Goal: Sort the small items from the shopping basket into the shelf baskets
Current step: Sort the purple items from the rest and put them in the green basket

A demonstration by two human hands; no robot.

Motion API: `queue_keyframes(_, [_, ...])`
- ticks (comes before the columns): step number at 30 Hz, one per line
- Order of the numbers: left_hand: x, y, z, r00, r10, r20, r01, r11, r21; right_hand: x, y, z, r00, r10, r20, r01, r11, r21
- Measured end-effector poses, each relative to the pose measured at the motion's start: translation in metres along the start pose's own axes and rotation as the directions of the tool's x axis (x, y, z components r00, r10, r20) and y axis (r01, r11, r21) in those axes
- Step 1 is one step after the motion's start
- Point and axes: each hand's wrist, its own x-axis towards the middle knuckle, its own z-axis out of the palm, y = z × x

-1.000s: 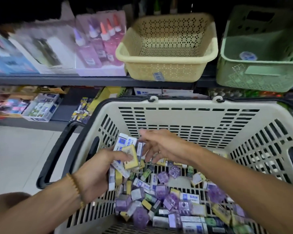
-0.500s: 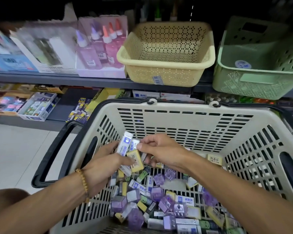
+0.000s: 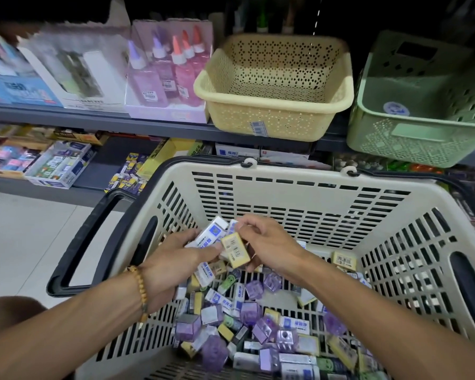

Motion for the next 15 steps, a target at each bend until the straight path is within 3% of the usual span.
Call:
queue_keyframes(6, [-0.001, 0.0, -0.006, 0.99, -0.092, -0.106, 0.084, 0.993, -0.079, 0.016, 0.026, -0.019, 0.969, 0.125, -0.211, -0.116, 0.992, 0.057])
queue_keyframes(15, [-0.007, 0.004, -0.009, 0.991, -0.11, -0.072, 0.084, 0.949, -0.303, 0.036, 0.051, -0.014, 0.932, 0.165, -0.323, -0.173, 0.985, 0.004])
